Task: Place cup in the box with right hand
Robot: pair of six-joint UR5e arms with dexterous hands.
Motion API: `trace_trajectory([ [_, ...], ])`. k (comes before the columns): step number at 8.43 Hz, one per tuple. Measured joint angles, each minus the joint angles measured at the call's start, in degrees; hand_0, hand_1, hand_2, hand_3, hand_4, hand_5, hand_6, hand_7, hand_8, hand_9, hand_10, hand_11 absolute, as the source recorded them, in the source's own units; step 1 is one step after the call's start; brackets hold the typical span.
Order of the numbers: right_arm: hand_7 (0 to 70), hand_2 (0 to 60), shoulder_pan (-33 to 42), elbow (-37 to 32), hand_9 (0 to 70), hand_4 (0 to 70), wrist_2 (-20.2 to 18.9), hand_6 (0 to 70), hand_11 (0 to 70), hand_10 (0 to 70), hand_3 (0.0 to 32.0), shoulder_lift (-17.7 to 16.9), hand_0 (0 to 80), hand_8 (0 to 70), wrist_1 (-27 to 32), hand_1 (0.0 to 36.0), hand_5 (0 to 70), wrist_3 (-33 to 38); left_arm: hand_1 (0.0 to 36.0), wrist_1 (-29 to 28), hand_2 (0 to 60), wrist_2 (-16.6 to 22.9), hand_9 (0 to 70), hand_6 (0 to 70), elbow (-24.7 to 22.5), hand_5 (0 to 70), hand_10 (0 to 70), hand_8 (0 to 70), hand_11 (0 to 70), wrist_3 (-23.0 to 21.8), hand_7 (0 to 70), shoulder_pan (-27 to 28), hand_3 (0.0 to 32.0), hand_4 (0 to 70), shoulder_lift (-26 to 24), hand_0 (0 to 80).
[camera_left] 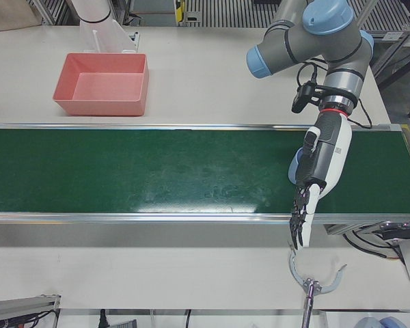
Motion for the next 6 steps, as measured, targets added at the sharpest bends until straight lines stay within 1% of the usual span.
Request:
trace_trajectory([
  [1, 70.0, 0.0, 0.1, 0.1, 69.3, 36.0, 0.0, 29.1, 32.7, 22.7, 0.0, 0.0, 44.9, 42.4, 0.0, 0.0, 5.9, 0.0, 0.0, 0.0, 0.0, 0.0, 0.0, 0.0, 0.0, 0.0, 0.0, 0.0, 0.0, 0.0, 0.0, 0.0, 0.0, 0.0, 0.0, 0.0],
  [6, 70.0, 0.0, 0.1, 0.7, 68.6, 37.0, 0.0, 28.9, 32.6, 22.6, 0.0, -1.2, 46.2, 41.9, 0.0, 0.0, 6.1, 0.0, 0.0, 0.0, 0.0, 0.0, 0.0, 0.0, 0.0, 0.0, 0.0, 0.0, 0.0, 0.0, 0.0, 0.0, 0.0, 0.0, 0.0, 0.0],
])
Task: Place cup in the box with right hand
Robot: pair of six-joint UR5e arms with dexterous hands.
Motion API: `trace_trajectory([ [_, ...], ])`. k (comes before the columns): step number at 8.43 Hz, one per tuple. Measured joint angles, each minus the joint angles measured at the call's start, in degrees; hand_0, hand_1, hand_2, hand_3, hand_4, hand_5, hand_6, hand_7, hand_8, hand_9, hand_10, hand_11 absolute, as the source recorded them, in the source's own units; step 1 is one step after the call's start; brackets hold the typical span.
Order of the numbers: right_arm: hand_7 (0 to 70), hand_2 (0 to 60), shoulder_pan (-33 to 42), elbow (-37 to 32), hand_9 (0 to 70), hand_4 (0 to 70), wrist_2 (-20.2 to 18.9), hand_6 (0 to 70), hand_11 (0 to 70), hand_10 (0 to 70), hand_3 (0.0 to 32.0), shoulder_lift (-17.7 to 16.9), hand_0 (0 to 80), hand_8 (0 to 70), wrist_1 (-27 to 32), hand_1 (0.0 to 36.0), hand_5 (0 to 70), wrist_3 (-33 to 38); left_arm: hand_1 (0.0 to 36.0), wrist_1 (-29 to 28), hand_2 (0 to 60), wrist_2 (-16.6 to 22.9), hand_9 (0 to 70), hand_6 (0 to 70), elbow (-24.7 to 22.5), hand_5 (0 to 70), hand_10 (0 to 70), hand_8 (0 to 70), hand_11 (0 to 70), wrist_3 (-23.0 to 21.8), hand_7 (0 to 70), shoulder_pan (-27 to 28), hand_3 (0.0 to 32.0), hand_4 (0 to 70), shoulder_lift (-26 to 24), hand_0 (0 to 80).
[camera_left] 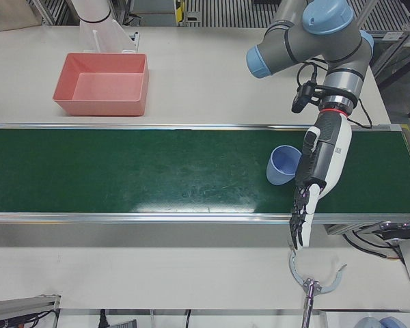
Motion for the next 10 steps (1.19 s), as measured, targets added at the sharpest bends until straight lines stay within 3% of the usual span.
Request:
trace_trajectory([
  [10, 70.0, 0.0, 0.0, 0.8, 68.3, 37.9, 0.0, 29.1, 31.5, 21.8, 0.0, -0.7, 46.8, 41.7, 0.0, 0.0, 6.1, 0.0, 0.0, 0.0, 0.0, 0.0, 0.0, 0.0, 0.0, 0.0, 0.0, 0.0, 0.0, 0.0, 0.0, 0.0, 0.0, 0.0, 0.0, 0.0],
])
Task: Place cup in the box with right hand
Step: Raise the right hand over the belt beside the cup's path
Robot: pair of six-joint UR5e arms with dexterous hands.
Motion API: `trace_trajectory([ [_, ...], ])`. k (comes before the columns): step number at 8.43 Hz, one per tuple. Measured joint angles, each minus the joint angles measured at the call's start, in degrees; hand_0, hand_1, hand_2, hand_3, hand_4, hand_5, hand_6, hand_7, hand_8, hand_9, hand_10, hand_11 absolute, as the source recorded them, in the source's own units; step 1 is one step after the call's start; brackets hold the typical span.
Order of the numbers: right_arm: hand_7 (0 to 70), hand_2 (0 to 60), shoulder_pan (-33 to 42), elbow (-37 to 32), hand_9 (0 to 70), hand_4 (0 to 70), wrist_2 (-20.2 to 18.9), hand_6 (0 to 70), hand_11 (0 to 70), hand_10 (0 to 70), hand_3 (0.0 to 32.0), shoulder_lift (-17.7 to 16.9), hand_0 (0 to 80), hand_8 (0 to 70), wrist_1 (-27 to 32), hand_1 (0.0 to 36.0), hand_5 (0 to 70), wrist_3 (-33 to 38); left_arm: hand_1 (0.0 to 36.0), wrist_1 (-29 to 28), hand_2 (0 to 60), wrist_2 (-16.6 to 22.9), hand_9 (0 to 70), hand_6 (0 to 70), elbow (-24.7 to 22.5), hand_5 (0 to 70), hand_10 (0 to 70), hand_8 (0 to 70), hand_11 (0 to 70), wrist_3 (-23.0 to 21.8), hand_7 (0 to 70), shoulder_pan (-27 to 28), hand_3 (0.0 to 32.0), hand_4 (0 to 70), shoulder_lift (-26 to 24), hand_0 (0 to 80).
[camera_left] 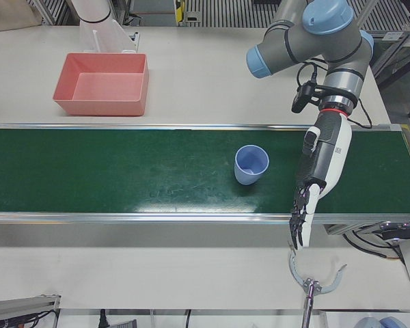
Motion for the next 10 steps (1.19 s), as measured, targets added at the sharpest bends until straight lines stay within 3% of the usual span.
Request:
trace_trajectory([
  [1, 70.0, 0.0, -0.1, 0.3, 67.7, 39.5, 0.0, 29.6, 30.7, 21.3, 0.0, -0.2, 46.8, 41.4, 0.0, 0.0, 6.0, 0.0, 0.0, 0.0, 0.0, 0.0, 0.0, 0.0, 0.0, 0.0, 0.0, 0.0, 0.0, 0.0, 0.0, 0.0, 0.0, 0.0, 0.0, 0.0],
  [4, 70.0, 0.0, -2.2, 2.0, 66.9, 54.3, 1.7, 33.1, 29.4, 20.5, 0.0, 0.0, 47.6, 41.5, -0.1, 0.0, 5.6, 1.3, 0.0, 0.0, 0.0, 0.0, 0.0, 0.0, 0.0, 0.0, 0.0, 0.0, 0.0, 0.0, 0.0, 0.0, 0.0, 0.0, 0.0, 0.0],
  [7, 70.0, 0.0, -12.7, 3.0, 67.2, 54.4, 11.4, 33.8, 29.3, 20.4, 0.0, 2.2, 47.2, 41.8, 0.0, 0.0, 5.4, 4.4, 0.0, 0.0, 0.0, 0.0, 0.0, 0.0, 0.1, 0.0, 0.0, 0.0, 0.0, 0.0, 0.0, 0.0, 0.0, 0.0, -0.1, 0.0],
  [9, 70.0, 0.0, -20.0, 3.3, 66.5, 63.0, 17.2, 33.6, 27.1, 19.0, 0.0, 6.3, 47.4, 41.3, -0.6, 0.0, 4.9, 4.7, 0.0, 0.1, 0.0, 0.0, 0.0, 0.0, 0.0, 0.0, 0.0, 0.0, 0.0, 0.0, 0.0, 0.0, 0.0, 0.0, -0.1, 0.0],
  [10, 70.0, 0.0, -23.9, 3.8, 64.6, 62.7, 20.9, 33.2, 24.8, 17.3, 0.0, 8.4, 47.9, 39.9, -1.8, 0.0, 4.9, 4.6, 0.0, 0.1, 0.0, 0.0, 0.0, 0.0, 0.0, 0.0, 0.0, 0.0, 0.0, 0.0, 0.0, 0.0, 0.0, 0.0, -0.1, 0.0],
])
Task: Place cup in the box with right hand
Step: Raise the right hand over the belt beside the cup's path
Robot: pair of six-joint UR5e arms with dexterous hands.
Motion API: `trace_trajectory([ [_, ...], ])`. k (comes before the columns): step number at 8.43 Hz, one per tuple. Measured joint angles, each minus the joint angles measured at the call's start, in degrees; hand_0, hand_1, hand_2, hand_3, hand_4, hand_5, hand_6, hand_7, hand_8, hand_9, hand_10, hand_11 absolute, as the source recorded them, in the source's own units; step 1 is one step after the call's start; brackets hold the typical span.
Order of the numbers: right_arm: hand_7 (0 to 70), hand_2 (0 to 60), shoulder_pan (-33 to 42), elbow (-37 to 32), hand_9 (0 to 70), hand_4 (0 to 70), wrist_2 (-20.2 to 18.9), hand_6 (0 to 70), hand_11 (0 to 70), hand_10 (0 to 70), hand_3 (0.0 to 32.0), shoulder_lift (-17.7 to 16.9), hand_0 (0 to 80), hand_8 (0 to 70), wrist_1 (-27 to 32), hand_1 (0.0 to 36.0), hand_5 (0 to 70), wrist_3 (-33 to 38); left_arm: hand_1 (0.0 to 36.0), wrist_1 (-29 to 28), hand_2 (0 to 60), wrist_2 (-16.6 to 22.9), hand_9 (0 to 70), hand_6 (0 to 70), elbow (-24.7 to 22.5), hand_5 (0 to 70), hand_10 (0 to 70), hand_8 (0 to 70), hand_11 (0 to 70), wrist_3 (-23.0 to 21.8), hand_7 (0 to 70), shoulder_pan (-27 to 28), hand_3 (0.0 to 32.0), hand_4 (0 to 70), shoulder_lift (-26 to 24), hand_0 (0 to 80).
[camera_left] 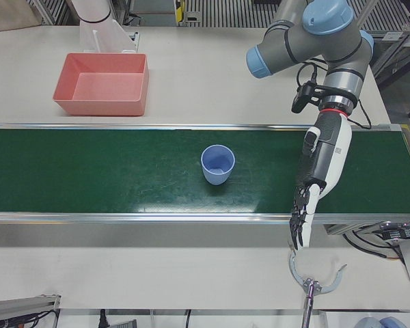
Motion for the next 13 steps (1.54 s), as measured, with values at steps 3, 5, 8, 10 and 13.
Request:
trace_trajectory([
  [3, 70.0, 0.0, -12.4, 4.6, 60.2, 59.0, 15.4, 32.5, 19.8, 13.7, 0.0, 3.0, 48.7, 36.1, -7.6, 2.9, 4.9, -0.2, 0.0, 0.0, 0.0, 0.0, 0.0, 0.0, 0.0, 0.0, 0.0, 0.0, 0.0, 0.0, 0.0, 0.0, 0.0, 0.0, 0.0, 0.0],
  [5, 70.0, 23.6, -17.6, 8.1, 56.6, 45.5, 22.0, 31.7, 16.0, 11.1, 0.0, 5.1, 44.7, 33.0, -15.3, 11.2, 4.1, -0.4, 0.0, -0.1, 0.0, -0.1, 0.0, 0.0, 0.0, 0.0, 0.0, 0.0, 0.0, 0.0, 0.0, 0.0, 0.0, 0.0, 0.0, 0.0],
  [8, 70.0, 26.8, -21.2, 8.8, 55.3, 49.9, 26.5, 31.4, 14.1, 9.8, 0.0, 10.0, 45.8, 31.8, -24.6, 12.8, 4.0, -1.4, 0.0, -0.1, 0.0, 0.0, 0.0, 0.0, 0.0, 0.0, 0.0, 0.0, 0.0, 0.0, 0.0, 0.0, 0.0, 0.0, 0.0, 0.0],
  [10, 70.0, 27.0, -23.5, 8.5, 55.4, 51.1, 30.2, 31.5, 14.5, 10.2, 0.0, 13.1, 45.7, 31.9, -26.6, 12.8, 4.0, -2.7, 0.0, -0.1, 0.0, 0.0, 0.0, 0.0, 0.0, 0.0, 0.0, 0.0, 0.0, 0.0, 0.0, 0.0, 0.0, 0.0, 0.0, 0.0],
  [13, 70.0, 16.0, -27.9, 6.5, 55.9, 44.8, 34.8, 29.7, 11.5, 8.6, 0.0, 17.0, 28.5, 31.7, -26.9, 3.1, 1.5, -3.5, 0.0, -0.1, 0.0, 0.0, 0.0, 0.0, 0.0, 0.0, 0.0, 0.0, 0.0, 0.0, 0.0, 0.0, 0.0, 0.0, 0.0, 0.0],
])
